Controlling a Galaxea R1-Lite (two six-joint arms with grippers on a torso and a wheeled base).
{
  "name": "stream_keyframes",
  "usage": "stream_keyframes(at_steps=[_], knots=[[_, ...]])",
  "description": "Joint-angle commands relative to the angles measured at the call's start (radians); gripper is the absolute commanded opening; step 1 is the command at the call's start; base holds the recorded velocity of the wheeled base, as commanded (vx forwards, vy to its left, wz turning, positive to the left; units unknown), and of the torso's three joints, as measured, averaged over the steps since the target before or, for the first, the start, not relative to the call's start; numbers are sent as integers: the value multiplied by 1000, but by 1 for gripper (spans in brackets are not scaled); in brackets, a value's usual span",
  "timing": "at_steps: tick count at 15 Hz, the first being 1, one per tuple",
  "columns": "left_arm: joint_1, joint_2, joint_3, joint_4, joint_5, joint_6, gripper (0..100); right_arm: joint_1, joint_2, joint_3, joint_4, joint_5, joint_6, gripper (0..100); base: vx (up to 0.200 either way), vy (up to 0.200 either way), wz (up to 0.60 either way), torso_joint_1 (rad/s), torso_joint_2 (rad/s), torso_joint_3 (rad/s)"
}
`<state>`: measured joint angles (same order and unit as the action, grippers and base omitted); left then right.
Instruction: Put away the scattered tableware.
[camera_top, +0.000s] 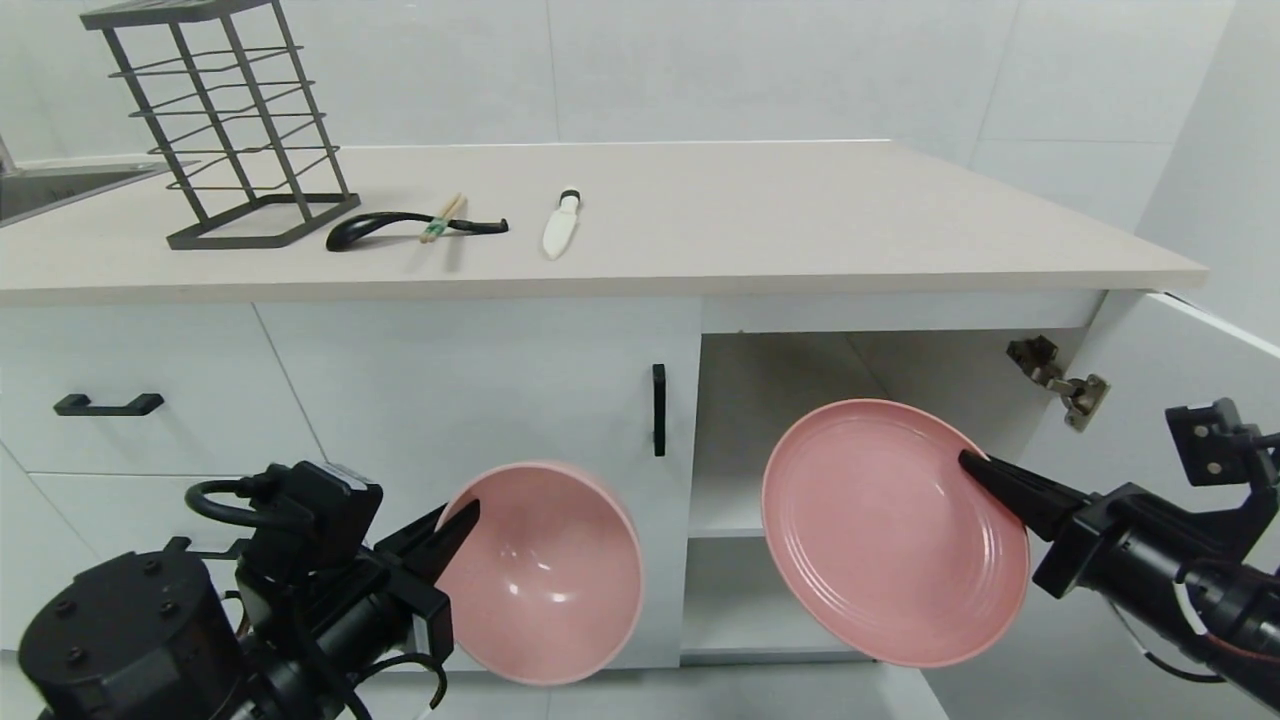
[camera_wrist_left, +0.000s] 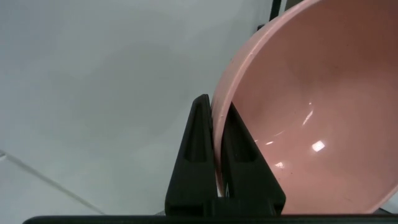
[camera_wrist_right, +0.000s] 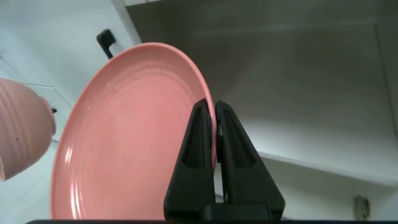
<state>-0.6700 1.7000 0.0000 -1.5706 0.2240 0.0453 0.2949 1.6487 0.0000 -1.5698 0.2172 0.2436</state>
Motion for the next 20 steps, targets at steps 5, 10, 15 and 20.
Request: stream_keyframes(at_steps=[5,10,15,20], knots=[[-5,9,0,0,3,-4,0,7,3,0,-1,-2,0,0,0,0,-120,0,0,0],[-5,7,0,0,3,-4,0,7,3,0,-1,-29,0,0,0,0,0,0,0,0],[-3,6,0,0,3,-4,0,7,2,0,-1,-29,3,0,0,0,-480,2,6,7],[-3,1,0,0,3,-4,0,7,-3,0,-1,-30,2,0,0,0,-240,5,-1,1]])
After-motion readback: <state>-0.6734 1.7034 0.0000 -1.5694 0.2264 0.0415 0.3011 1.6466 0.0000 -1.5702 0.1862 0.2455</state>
